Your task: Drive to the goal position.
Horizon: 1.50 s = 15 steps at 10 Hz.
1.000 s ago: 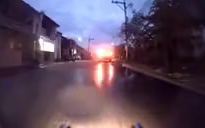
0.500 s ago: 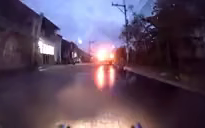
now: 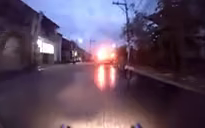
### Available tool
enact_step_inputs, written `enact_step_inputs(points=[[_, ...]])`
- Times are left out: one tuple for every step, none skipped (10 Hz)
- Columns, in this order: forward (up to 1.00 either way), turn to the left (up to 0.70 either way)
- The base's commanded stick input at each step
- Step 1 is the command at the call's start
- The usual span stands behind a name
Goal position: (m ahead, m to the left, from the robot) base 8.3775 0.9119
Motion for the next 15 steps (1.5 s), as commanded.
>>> enact_step_inputs(points=[[0.5, 0.0], [0.5, 0.0], [0.5, 0.0], [0.5, 0.0], [0.5, 0.0], [0.5, 0.0], [0.5, 0.0], [0.5, 0.0], [0.5, 0.0], [0.5, 0.0], [0.5, 0.0], [0.5, 0.0], [0.5, 0.0], [0.5, 0.0], [0.5, 0.0]])
